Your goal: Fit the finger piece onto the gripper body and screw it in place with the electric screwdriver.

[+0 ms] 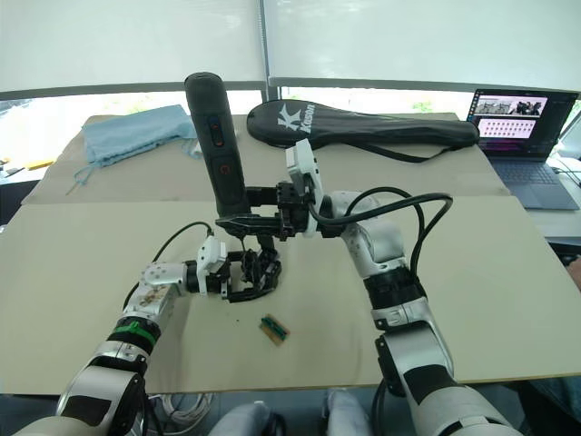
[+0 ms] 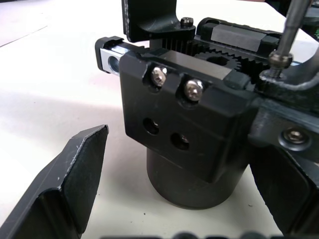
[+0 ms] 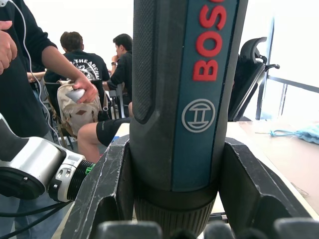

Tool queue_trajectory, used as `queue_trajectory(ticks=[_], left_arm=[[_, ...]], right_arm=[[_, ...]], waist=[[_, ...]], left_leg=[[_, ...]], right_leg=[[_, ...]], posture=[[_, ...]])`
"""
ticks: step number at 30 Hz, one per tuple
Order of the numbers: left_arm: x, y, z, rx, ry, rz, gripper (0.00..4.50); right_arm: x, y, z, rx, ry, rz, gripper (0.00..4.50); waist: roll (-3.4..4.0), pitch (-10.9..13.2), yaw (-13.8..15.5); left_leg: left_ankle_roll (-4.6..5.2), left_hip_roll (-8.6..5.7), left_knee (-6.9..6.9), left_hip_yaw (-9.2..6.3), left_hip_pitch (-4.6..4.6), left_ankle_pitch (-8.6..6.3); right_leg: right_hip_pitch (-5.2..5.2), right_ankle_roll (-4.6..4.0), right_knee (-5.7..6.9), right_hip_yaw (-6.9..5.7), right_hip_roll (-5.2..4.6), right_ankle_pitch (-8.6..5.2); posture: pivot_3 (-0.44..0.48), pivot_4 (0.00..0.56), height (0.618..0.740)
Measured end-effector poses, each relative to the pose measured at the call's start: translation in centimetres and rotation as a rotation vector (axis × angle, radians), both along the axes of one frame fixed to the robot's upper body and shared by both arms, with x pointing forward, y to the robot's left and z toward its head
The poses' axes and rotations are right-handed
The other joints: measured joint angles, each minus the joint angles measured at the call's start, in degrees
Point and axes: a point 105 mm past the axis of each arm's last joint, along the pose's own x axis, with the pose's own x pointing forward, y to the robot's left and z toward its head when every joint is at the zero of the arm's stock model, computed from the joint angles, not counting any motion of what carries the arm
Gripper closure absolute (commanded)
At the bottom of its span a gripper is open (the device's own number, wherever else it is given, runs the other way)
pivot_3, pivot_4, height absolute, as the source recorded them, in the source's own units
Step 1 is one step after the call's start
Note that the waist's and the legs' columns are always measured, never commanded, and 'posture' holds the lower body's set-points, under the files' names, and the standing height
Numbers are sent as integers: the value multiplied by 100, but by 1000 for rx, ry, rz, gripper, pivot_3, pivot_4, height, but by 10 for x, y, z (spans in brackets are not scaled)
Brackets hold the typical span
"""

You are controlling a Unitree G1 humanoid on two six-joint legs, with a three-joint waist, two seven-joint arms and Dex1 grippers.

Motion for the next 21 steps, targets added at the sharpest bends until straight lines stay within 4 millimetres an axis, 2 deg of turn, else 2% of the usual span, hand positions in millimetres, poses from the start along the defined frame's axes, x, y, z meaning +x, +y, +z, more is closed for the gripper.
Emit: queue_trajectory(ticks=[21], left_arm=[[-1, -3, 1, 40, -4, -104, 0]], right_arm=[[0, -1, 0, 0, -4, -2, 2564]], waist=[[0, 0, -4]], left_leg=[[3, 1, 0, 0, -1, -1]], right_leg=[[-1, 0, 0, 2, 0, 0]], posture=[[0, 150, 740]])
